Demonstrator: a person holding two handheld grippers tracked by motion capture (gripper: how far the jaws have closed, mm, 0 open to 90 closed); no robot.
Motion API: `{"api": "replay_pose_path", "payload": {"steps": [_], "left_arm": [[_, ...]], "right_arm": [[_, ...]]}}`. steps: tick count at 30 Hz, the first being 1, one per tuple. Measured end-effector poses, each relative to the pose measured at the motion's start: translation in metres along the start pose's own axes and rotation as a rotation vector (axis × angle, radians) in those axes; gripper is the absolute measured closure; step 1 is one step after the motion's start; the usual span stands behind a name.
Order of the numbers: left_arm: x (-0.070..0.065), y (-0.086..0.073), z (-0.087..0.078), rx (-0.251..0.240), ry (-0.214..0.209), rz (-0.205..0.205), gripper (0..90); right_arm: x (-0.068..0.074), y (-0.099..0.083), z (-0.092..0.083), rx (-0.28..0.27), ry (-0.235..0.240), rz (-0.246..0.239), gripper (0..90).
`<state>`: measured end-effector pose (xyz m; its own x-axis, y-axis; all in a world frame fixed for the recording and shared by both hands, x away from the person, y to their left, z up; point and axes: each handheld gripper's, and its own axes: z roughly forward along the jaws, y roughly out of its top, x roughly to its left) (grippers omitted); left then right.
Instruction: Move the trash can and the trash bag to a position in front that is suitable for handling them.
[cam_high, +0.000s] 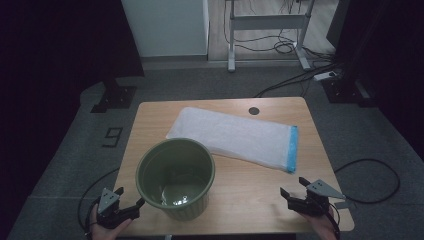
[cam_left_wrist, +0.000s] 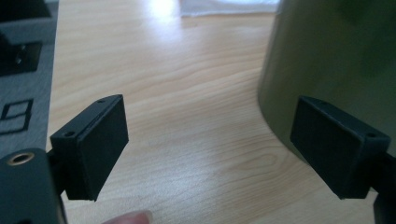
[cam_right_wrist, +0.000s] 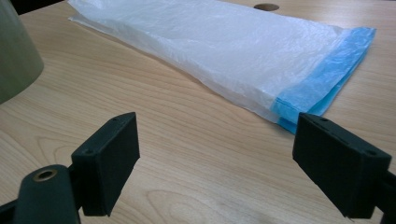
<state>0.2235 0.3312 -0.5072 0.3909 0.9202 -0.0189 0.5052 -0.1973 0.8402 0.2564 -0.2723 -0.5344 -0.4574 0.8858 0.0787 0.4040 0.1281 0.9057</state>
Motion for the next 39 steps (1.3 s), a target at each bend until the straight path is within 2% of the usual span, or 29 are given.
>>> {"api": "replay_pose_path", "payload": {"steps": [3, 4, 5, 6, 7, 8, 9, 10, 11, 12, 14, 15, 16, 17, 18, 19, 21, 22, 24, 29, 32, 39], "left_arm": [[-0.001, 0.001, -0.003, -0.002, -0.011, 0.019, 9.9], [-0.002, 0.002, -0.007, -0.002, -0.032, 0.043, 9.5], [-0.002, 0.002, -0.007, -0.002, -0.032, 0.043, 8.9], [-0.003, 0.002, -0.011, 0.002, -0.050, 0.069, 8.5], [-0.003, 0.002, -0.011, 0.002, -0.050, 0.069, 7.4], [-0.005, 0.001, -0.018, 0.007, -0.068, 0.099, 6.7], [-0.005, 0.001, -0.018, 0.007, -0.068, 0.099, 6.2], [-0.006, 0.001, -0.024, -0.002, -0.106, 0.112, 5.7], [-0.006, 0.001, -0.024, -0.002, -0.106, 0.112, 5.1], [-0.009, 0.003, -0.028, -0.012, -0.136, 0.137, 4.8], [-0.015, 0.006, -0.029, -0.020, -0.176, 0.161, 4.9], [-0.015, 0.006, -0.029, -0.020, -0.176, 0.161, 4.9], [-0.021, 0.009, -0.029, -0.024, -0.211, 0.191, 4.9], [-0.021, 0.009, -0.029, -0.024, -0.211, 0.191, 4.9], [-0.029, 0.013, -0.028, -0.032, -0.258, 0.222, 4.7], [-0.029, 0.013, -0.028, -0.032, -0.258, 0.222, 4.7], [-0.038, 0.018, -0.027, -0.046, -0.299, 0.246, 5.4], [-0.038, 0.018, -0.027, -0.046, -0.299, 0.246, 5.3], [-0.044, 0.023, -0.024, -0.059, -0.342, 0.262, 4.8], [-0.052, 0.033, -0.010, -0.056, -0.347, 0.300, 3.9], [-0.055, 0.038, 0.000, -0.059, -0.365, 0.304, 5.2], [-0.066, 0.051, 0.019, -0.052, -0.383, 0.320, 6.0]], "right_arm": [[-0.001, 0.000, -0.001, -0.003, -0.006, -0.003, 14.9], [-0.003, 0.000, -0.002, -0.008, -0.007, 0.000, 15.2], [-0.003, 0.000, -0.002, -0.008, -0.007, 0.000, 15.2], [-0.005, -0.002, -0.002, -0.002, -0.010, -0.002, 15.2], [-0.006, -0.002, -0.002, -0.001, -0.013, 0.003, 15.3], [-0.007, -0.002, -0.003, 0.002, -0.015, 0.006, 15.3], [-0.008, -0.002, -0.003, 0.002, -0.016, 0.006, 15.3], [-0.010, -0.002, -0.003, -0.002, -0.016, 0.009, 15.4], [-0.010, -0.002, -0.003, -0.002, -0.016, 0.009, 15.4], [-0.013, -0.001, -0.004, -0.008, -0.018, 0.015, 15.5], [-0.014, -0.001, -0.004, -0.010, -0.013, 0.017, 15.5], [-0.015, -0.001, -0.004, -0.010, -0.014, 0.020, 15.5], [-0.015, 0.000, -0.004, -0.009, -0.014, 0.019, 15.6], [-0.015, 0.000, -0.003, -0.010, -0.013, 0.017, 15.7], [-0.015, 0.000, -0.003, -0.008, -0.010, 0.014, 15.7], [-0.015, 0.000, -0.003, -0.008, -0.010, 0.014, 15.7], [-0.014, 0.000, -0.003, -0.004, -0.010, 0.007, 16.0], [-0.014, 0.000, -0.003, -0.004, -0.010, 0.007, 16.0], [-0.014, 0.000, -0.003, -0.002, -0.009, 0.006, 16.3], [-0.014, -0.002, -0.001, 0.004, 0.000, 0.000, 16.6], [-0.013, -0.003, 0.000, 0.017, -0.005, -0.015, 17.3], [-0.009, -0.002, 0.003, 0.015, 0.000, -0.013, 17.5]]}}
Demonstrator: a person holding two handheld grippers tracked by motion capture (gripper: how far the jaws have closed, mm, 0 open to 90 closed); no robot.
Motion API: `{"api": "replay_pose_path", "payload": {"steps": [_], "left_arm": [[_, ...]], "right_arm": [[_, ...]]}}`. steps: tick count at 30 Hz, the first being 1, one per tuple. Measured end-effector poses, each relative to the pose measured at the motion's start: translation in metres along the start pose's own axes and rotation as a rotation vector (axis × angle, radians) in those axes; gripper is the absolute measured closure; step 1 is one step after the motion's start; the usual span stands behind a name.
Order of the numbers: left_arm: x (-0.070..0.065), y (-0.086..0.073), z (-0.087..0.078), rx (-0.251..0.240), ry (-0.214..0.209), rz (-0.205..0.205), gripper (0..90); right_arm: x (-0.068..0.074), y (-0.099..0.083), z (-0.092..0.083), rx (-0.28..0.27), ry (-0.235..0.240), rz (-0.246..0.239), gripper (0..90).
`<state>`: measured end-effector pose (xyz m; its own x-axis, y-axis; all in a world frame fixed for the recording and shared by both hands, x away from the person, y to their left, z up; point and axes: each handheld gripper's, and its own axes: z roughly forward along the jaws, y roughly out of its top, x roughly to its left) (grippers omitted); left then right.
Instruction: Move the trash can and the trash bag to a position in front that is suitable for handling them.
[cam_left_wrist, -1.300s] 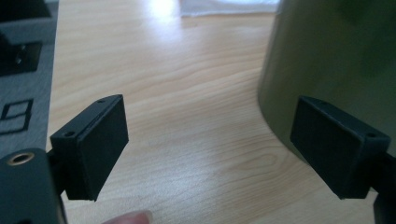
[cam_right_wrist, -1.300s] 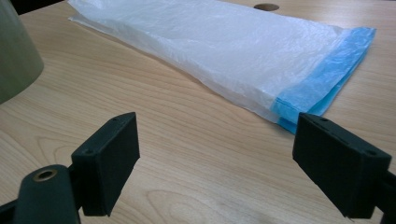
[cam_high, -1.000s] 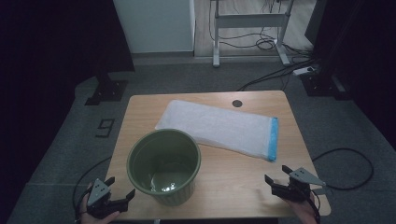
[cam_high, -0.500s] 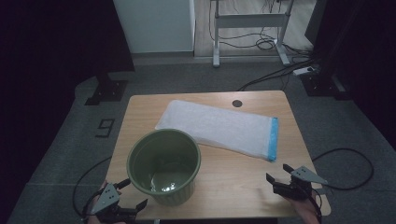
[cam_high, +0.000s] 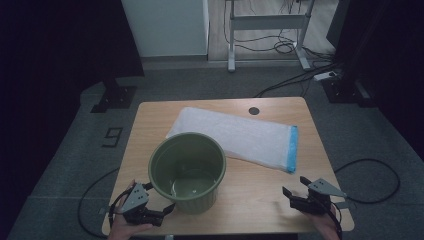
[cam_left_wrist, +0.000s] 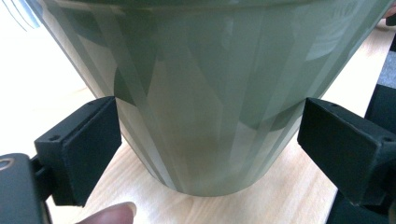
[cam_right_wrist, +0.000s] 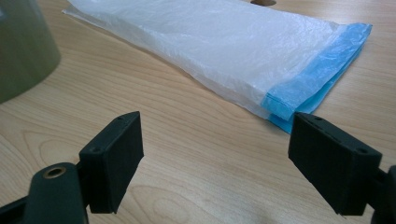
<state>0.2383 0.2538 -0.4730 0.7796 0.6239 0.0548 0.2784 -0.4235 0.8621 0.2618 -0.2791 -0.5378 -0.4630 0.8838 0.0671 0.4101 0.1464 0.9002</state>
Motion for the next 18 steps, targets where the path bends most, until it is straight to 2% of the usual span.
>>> {"api": "replay_pose_path", "payload": {"steps": [9, 11, 18], "left_arm": [[0.002, 0.013, 0.019, 0.009, -0.033, 0.009, 6.4], [0.001, 0.020, 0.030, 0.008, -0.045, 0.004, 6.5], [-0.001, 0.032, 0.051, 0.006, -0.065, -0.001, 7.2]], "right_arm": [[0.006, 0.002, 0.000, -0.010, 0.024, -0.012, 17.5], [0.005, 0.002, 0.001, -0.012, 0.024, -0.014, 17.5], [0.004, 0.000, -0.001, -0.004, 0.024, -0.014, 17.6]]}}
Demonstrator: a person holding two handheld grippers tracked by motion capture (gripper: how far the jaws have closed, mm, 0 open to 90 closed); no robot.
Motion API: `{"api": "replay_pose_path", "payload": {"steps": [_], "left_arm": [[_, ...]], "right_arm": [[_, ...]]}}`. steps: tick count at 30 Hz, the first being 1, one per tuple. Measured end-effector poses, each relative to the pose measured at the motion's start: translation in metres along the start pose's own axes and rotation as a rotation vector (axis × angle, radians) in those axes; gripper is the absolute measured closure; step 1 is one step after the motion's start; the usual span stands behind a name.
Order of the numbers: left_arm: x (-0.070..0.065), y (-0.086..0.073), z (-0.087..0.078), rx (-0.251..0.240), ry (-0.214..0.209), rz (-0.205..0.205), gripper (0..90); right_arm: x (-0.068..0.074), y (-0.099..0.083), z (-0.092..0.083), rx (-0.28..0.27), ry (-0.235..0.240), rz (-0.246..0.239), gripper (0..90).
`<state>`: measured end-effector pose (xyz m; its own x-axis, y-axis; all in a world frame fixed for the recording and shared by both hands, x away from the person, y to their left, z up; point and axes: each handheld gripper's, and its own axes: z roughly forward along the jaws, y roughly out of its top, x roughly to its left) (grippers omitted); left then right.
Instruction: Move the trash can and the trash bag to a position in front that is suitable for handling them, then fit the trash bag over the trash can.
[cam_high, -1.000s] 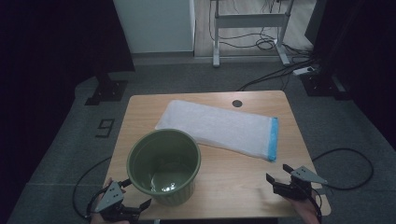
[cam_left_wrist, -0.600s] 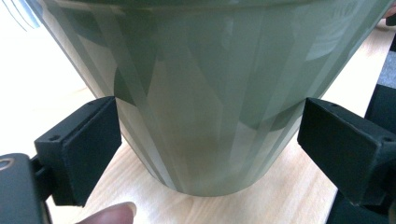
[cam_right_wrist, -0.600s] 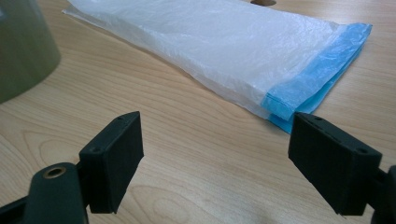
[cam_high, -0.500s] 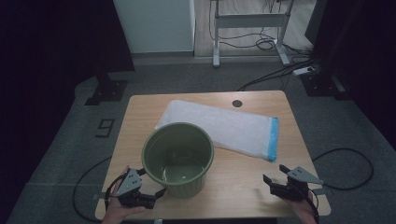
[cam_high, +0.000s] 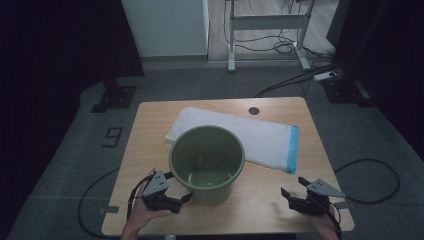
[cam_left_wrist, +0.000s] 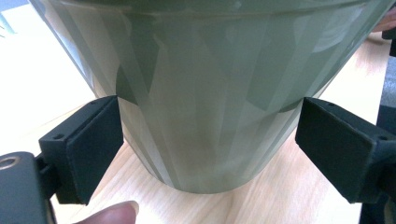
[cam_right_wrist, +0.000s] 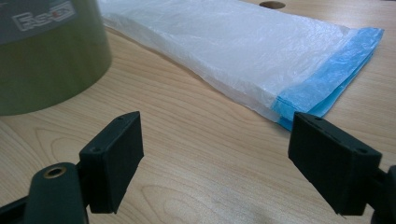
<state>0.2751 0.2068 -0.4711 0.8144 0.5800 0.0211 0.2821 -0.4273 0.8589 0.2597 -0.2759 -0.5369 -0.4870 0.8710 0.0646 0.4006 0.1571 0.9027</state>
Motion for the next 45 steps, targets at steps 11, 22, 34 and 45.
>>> {"api": "replay_pose_path", "payload": {"steps": [11, 22, 34, 45], "left_arm": [[-0.004, 0.003, -0.002, -0.007, 0.081, -0.042, 9.5], [-0.005, -0.024, -0.031, 0.008, 0.167, -0.099, 9.7], [0.004, -0.043, -0.020, 0.084, 0.183, -0.110, 10.0], [0.013, -0.059, -0.022, 0.104, 0.195, -0.143, 11.6]], "right_arm": [[0.002, 0.000, -0.006, -0.004, -0.003, -0.007, 17.6], [0.001, 0.002, -0.006, -0.002, -0.038, -0.021, 17.2], [0.015, 0.044, 0.061, 0.099, -0.012, -0.076, 18.3], [0.010, 0.057, 0.135, 0.249, 0.003, -0.096, 24.7]]}}
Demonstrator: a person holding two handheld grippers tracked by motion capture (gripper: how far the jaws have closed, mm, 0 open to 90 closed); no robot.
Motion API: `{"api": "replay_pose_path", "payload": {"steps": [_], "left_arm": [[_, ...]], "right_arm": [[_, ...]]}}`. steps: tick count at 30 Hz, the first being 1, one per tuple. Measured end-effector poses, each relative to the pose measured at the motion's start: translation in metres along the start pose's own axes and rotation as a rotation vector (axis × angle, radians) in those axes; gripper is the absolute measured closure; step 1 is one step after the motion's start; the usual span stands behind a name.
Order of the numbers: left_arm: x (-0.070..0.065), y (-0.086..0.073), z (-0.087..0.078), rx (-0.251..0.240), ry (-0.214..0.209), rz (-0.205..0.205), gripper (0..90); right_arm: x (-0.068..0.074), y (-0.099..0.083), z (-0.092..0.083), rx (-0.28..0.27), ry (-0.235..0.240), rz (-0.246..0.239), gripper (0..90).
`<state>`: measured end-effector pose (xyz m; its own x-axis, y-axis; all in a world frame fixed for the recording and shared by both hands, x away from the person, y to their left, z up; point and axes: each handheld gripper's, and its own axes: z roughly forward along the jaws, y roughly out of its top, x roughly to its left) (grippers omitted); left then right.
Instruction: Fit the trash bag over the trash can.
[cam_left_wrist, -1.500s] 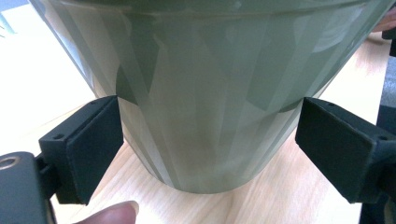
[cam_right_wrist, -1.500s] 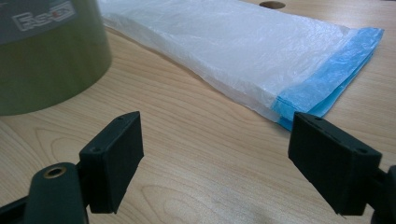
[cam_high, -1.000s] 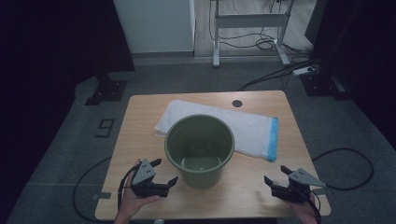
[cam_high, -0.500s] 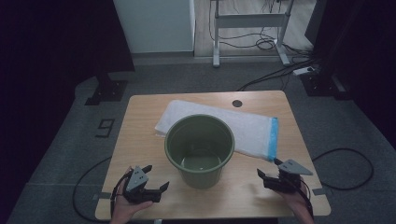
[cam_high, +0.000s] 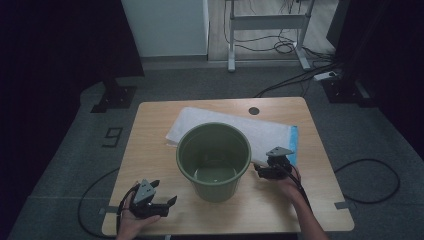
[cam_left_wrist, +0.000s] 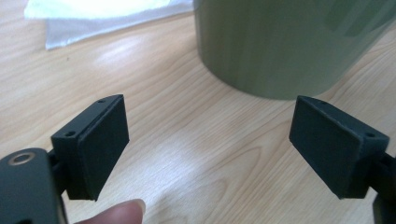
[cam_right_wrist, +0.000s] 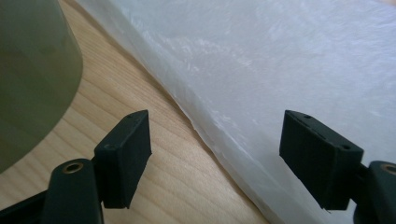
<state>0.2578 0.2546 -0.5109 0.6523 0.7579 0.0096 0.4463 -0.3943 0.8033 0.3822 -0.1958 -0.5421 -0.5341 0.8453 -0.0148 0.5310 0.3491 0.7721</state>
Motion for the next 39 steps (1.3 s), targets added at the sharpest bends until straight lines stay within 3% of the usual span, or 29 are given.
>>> {"api": "replay_pose_path", "payload": {"steps": [5, 10, 11, 12, 13, 15, 18, 21, 24, 28, 31, 32, 39], "left_arm": [[0.002, -0.003, 0.001, 0.009, 0.001, -0.002, 12.0], [0.003, -0.004, 0.001, 0.011, 0.001, -0.007, 12.2], [0.003, -0.004, 0.001, 0.011, 0.001, -0.007, 12.2], [0.003, -0.004, 0.001, 0.010, 0.002, -0.012, 12.3], [0.003, -0.004, 0.001, 0.010, 0.002, -0.012, 12.3], [0.003, -0.005, 0.000, 0.012, 0.004, -0.012, 12.4], [0.004, -0.006, -0.001, 0.012, 0.009, -0.015, 12.8], [0.004, -0.006, -0.001, 0.015, 0.014, -0.014, 13.0], [0.004, -0.006, 0.000, 0.018, 0.016, -0.027, 13.4], [0.000, -0.006, 0.000, 0.023, 0.012, -0.017, 13.4], [-0.001, -0.005, 0.002, 0.025, 0.013, -0.017, 13.4], [-0.002, -0.005, 0.002, 0.029, 0.009, -0.012, 13.4], [-0.001, -0.007, 0.003, 0.035, 0.005, -0.017, 13.5]], "right_arm": [[0.001, 0.001, 0.012, 0.025, -0.005, -0.016, 35.9], [-0.003, 0.001, 0.013, 0.026, 0.002, -0.010, 67.2], [-0.003, 0.001, 0.013, 0.026, 0.002, -0.010, 67.2], [-0.004, 0.000, 0.010, 0.039, -0.002, -0.013, 79.6], [-0.004, 0.000, 0.010, 0.039, -0.002, -0.013, 79.6], [-0.005, -0.002, 0.005, 0.031, -0.013, -0.020, 88.2], [-0.008, -0.012, -0.009, 0.004, -0.015, 0.018, 89.1], [-0.009, -0.019, -0.019, -0.002, -0.020, 0.018, 89.1], [-0.014, -0.036, -0.047, -0.038, -0.026, 0.026, 89.2], [-0.022, -0.059, -0.077, -0.067, -0.032, 0.078, 89.2], [-0.024, -0.070, -0.090, -0.070, -0.033, 0.073, 89.2], [-0.025, -0.084, -0.104, -0.074, -0.038, 0.076, 89.2], [-0.038, -0.117, -0.131, -0.053, -0.057, 0.094, 89.2]]}}
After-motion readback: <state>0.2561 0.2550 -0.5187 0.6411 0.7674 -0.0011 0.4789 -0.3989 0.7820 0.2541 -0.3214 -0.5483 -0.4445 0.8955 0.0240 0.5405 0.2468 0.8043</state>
